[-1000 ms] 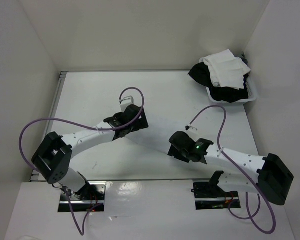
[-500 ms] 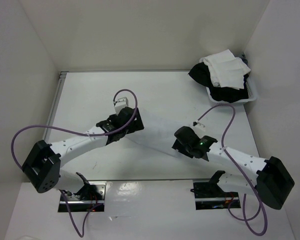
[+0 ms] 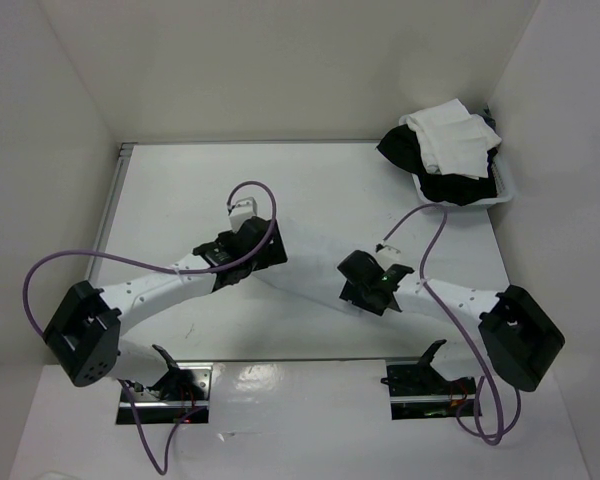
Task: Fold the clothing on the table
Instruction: Fold the skirt
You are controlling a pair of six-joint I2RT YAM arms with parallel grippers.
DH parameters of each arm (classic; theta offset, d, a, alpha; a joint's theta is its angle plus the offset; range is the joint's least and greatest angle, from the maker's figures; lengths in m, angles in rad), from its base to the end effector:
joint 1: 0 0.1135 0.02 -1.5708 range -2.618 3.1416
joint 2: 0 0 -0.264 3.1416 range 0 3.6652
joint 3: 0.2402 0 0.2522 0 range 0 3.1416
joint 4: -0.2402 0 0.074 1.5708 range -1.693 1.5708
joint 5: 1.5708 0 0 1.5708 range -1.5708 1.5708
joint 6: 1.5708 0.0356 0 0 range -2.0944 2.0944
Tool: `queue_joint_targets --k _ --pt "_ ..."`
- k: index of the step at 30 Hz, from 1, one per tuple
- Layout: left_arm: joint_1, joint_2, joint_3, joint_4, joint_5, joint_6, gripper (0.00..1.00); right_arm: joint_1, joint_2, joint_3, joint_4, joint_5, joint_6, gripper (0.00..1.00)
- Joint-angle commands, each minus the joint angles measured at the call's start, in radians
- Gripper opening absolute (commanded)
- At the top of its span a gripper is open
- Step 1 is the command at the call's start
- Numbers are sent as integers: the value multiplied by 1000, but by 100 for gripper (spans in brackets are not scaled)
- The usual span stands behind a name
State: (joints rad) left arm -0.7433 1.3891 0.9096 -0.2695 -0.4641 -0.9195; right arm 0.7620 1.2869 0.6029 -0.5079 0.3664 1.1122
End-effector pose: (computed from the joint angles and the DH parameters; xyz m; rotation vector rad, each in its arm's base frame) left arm 0.2278 -0.1878 0.2413 -0.4265 2.2097 -0.3642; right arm 0.1633 0.1382 0.1590 0.5489 2.5677 0.1176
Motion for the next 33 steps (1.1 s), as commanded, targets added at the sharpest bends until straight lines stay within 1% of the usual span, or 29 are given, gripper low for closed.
queue_joint_targets --k 1,7,10,11,14,15,16,17,18,20,24,29,33 --pt "-5 -48 -6 -16 -36 -2 100 -3 25 60 52 43 -12 68" --pt "-5 -67 -15 -34 -47 -2 100 -3 84 60 109 25 -31 68" --pt "-5 -77 -15 -34 -47 -2 100 -3 118 69 123 25 -31 63" --pt "-14 -78 -24 -34 -47 -2 100 -3 129 69 134 25 -40 58" --pt "-14 -87 -25 -34 -47 -2 100 -3 163 104 143 25 -49 47" --pt "-14 -87 -25 -34 -47 -2 100 -3 178 104 143 25 -49 34" --pt "-14 -87 -25 -43 -47 -2 100 -3 178 116 143 25 -58 26" --pt "-14 -87 -25 -43 -47 -2 100 -12 190 127 143 25 -58 22" --pt "-14 -87 -25 -43 -47 -2 100 -12 190 127 143 34 -58 10" --pt "-14 -97 -25 -43 -47 -2 100 -12 190 136 118 46 -67 0" --pt "-14 -117 -34 -53 -47 -2 100 -12 143 159 10 95 -68 0" --pt "-14 -117 -34 -43 -38 -2 100 -21 55 231 -101 149 -68 0" --pt "-14 -117 -34 -43 -38 -2 100 -21 81 291 -158 175 -87 0"
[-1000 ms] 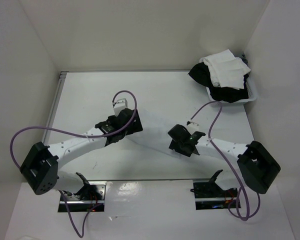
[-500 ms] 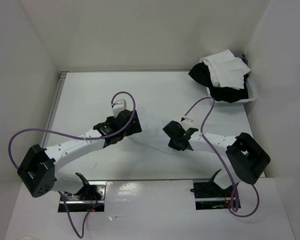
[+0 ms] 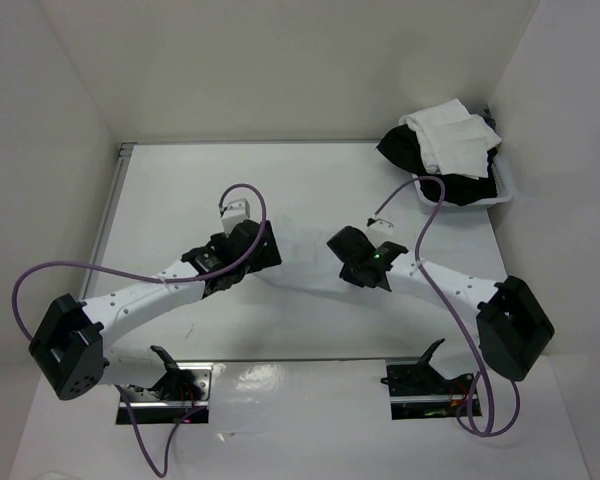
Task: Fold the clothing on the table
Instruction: Fold the skirt
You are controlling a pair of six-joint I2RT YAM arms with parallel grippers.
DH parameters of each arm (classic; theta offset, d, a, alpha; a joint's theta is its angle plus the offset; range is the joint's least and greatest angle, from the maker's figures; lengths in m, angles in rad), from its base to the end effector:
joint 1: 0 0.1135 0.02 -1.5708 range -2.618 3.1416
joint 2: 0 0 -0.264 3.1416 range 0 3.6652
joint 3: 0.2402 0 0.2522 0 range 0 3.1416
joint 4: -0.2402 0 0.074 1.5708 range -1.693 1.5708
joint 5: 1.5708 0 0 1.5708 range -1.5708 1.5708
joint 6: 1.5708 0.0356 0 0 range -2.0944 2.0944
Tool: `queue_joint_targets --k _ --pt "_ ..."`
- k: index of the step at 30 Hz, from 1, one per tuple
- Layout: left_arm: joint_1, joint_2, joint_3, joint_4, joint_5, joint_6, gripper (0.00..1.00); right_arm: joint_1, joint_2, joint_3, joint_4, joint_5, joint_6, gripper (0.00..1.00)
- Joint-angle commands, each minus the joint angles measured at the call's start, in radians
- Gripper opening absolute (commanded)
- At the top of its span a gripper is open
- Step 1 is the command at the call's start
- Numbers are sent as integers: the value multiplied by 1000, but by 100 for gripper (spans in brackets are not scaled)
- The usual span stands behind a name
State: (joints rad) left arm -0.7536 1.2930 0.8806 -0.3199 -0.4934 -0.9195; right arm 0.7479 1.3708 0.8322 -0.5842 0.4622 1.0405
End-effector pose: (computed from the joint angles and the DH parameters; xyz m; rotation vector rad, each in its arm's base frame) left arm 0.2116 -0.1755 0.2537 -0.4303 2.1817 -0.3582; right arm 0.1973 0.1614 0.2027 0.4985 2.4611 0.0760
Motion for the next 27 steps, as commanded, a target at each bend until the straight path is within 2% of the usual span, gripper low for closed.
queue_joint_targets --k 1,7,14,27 --pt "-4 -21 -5 7 -8 -2 100 -7 -3 73 -82 79 -16 0" --pt "-4 -50 -14 -13 -46 -2 100 -7 28 110 -55 85 -27 0" --pt "-4 -77 -25 -24 -47 -2 100 64 135 223 -77 116 -17 0" --pt "-32 -34 -91 105 65 -65 100 73 177 252 -46 118 -48 0"
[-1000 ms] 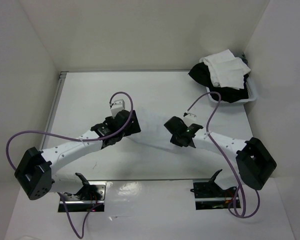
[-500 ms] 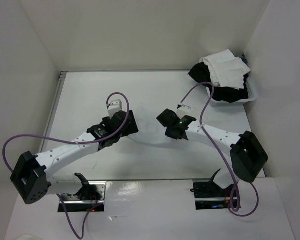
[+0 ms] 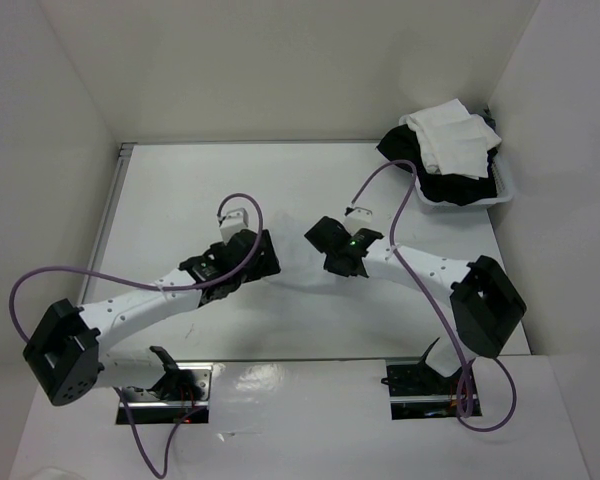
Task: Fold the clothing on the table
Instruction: Fold the skirt
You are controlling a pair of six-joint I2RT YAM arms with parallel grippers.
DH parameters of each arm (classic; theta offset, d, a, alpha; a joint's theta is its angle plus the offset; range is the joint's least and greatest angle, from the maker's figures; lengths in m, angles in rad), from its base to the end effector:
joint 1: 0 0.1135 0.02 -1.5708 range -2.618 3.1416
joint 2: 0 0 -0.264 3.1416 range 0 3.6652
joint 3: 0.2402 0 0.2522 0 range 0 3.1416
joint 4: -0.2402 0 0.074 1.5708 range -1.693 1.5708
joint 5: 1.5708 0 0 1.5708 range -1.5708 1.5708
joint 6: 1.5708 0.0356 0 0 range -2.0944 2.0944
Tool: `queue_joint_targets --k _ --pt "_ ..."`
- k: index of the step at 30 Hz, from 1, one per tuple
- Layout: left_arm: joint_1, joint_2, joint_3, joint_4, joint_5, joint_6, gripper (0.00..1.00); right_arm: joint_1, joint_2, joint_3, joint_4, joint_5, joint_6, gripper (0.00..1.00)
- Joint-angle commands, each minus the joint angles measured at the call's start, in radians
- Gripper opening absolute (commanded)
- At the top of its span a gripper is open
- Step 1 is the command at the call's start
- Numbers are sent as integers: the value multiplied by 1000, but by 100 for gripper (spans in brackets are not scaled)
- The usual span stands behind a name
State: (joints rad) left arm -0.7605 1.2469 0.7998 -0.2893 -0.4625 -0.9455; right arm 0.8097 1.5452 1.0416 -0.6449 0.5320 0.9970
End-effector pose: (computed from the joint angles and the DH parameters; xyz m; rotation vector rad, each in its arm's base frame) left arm 0.2002 -0.1686 0.2409 -0.4383 2.2023 -0.3997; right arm 0.2197 0.2045 0.2163 0.3748 2.4467 -0.0007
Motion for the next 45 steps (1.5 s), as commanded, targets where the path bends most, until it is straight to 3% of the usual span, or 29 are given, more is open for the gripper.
queue_joint_targets --k 1,4,7,20,28,34,45 --pt "-36 26 -10 85 35 -48 100 11 12 43 27 39 -5 0" --pt "-104 176 47 116 44 -74 100 20 24 43 36 29 -5 0" --pt "-183 282 122 42 -53 -113 100 20 24 43 36 40 -14 0" --pt "-183 362 113 142 -16 -114 100 20 -10 -6 47 40 -23 0" --pt "-183 419 249 -63 -192 -75 100 20 -39 -25 56 40 -32 0" --pt "-126 353 207 -53 -168 -26 100 20 -50 -46 56 40 -32 0" --pt "-117 464 207 -73 -90 -26 100 20 -92 -46 37 40 -32 0"
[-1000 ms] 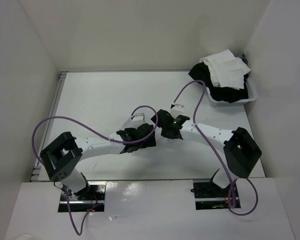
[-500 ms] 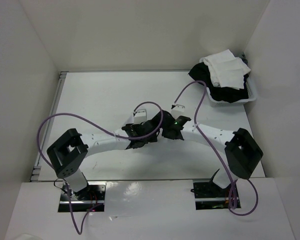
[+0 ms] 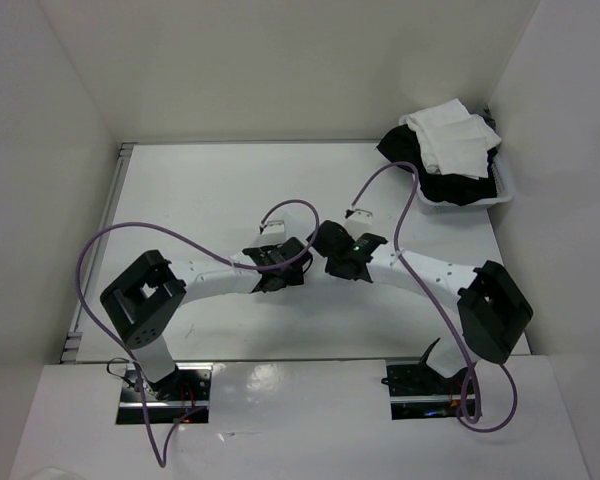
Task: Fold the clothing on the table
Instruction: Fold the skirt
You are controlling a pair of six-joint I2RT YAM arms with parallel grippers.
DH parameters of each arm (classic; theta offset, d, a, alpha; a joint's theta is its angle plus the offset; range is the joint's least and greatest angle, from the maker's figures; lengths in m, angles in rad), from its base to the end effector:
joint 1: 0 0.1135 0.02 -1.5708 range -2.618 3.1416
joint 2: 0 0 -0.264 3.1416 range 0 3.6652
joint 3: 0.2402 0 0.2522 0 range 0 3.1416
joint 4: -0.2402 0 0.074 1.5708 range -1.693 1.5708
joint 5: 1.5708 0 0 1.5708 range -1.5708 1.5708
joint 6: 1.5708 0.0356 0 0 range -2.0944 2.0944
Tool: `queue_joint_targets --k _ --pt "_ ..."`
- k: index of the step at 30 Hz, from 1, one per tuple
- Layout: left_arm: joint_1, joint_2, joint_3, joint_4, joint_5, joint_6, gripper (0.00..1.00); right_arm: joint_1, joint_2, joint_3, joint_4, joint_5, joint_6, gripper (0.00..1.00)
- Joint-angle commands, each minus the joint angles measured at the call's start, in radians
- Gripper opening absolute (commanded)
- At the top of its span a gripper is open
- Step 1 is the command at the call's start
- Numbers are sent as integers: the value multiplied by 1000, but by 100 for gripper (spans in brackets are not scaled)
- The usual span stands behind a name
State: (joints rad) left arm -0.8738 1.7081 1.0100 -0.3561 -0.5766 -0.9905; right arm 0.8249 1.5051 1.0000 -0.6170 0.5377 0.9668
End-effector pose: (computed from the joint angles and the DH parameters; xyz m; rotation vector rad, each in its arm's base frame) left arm 0.2291 -0.2434 0.1732 -0.3252 2.3670 -0.0842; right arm 0.2112 0.2017 0.2167 0.3275 2.4338 0.0147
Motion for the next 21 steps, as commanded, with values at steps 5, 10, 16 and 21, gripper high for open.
queue_joint_targets --k 5,10,16,21 --pt "-4 28 -25 -17 44 19 100 5 -80 -4 -1 45 7 0" --pt "-45 16 -54 5 79 -6 100 5 -82 61 -26 54 -28 0" --pt "-77 16 -105 49 98 -52 100 14 6 184 -14 54 -91 0" --pt "-99 -17 -134 59 98 -85 100 57 128 294 -1 45 -102 0"
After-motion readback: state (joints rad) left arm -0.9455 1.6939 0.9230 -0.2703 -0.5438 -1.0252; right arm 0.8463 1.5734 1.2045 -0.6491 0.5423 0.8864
